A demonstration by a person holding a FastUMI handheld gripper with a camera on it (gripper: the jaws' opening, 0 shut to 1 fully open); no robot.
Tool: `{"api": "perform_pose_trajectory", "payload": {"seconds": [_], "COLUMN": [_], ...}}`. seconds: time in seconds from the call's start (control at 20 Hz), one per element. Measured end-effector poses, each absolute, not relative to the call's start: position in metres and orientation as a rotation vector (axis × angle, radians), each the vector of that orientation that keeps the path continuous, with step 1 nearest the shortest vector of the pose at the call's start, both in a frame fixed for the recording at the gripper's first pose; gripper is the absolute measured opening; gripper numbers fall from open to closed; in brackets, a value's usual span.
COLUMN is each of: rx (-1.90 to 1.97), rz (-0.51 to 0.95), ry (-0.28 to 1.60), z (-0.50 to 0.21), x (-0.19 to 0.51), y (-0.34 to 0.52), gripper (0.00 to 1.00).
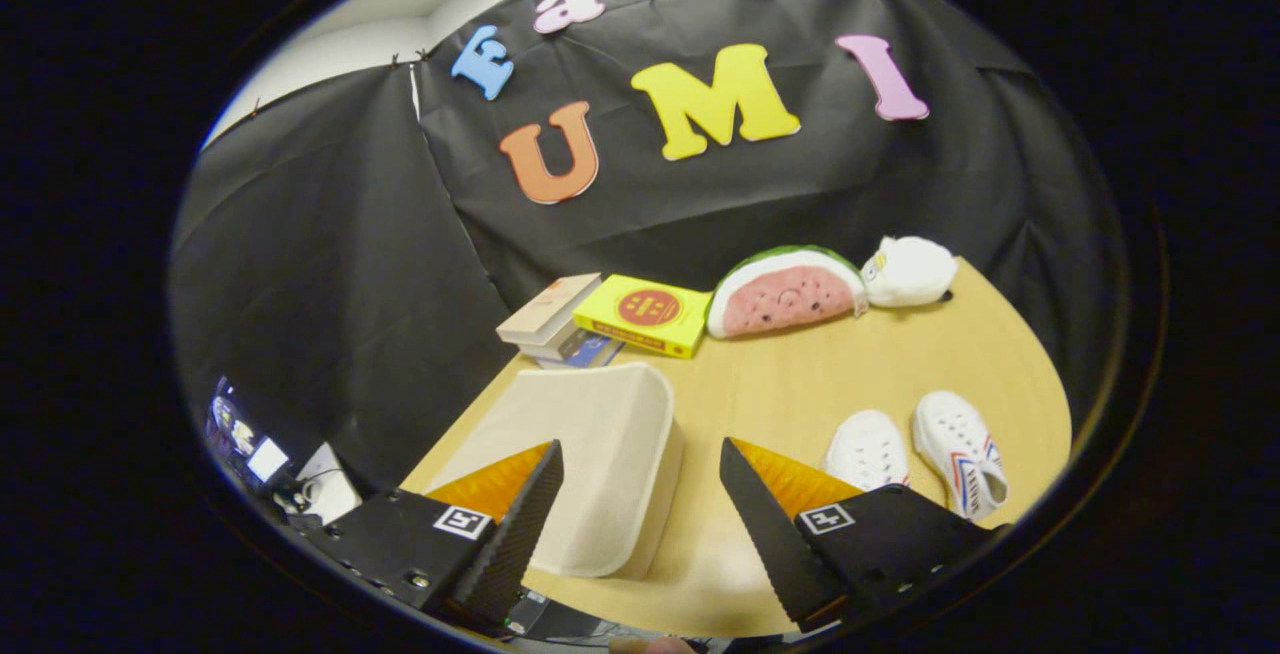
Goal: Open the storage box then place both shoes into the box .Put the left shoe in first, then the right shoe, with the right side of both shoes facing outward in a uniform manner.
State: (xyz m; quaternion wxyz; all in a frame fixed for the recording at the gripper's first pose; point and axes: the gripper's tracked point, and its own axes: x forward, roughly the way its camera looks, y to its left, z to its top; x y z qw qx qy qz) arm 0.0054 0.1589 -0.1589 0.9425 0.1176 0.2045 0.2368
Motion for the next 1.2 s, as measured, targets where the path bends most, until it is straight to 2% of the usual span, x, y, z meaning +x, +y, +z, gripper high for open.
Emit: {"api": "perform_pose_trajectory", "payload": {"seconds": [0.5, 0.9, 1.05, 1.2], "rx": [0.406, 0.593, 0.579, 0.569], "rz": [0.568, 0.653, 0.65, 0.649], "ry": [0.64, 0.769, 0.801, 0.794], "z": [-0.227, -0.231, -0.227, -0.212], "x": [0.019, 0.026, 0.023, 0.019], "y": [0.206, 0.229, 0.226, 0.215], "gripper": [0.95, 0.95, 0.87, 0.72]}}
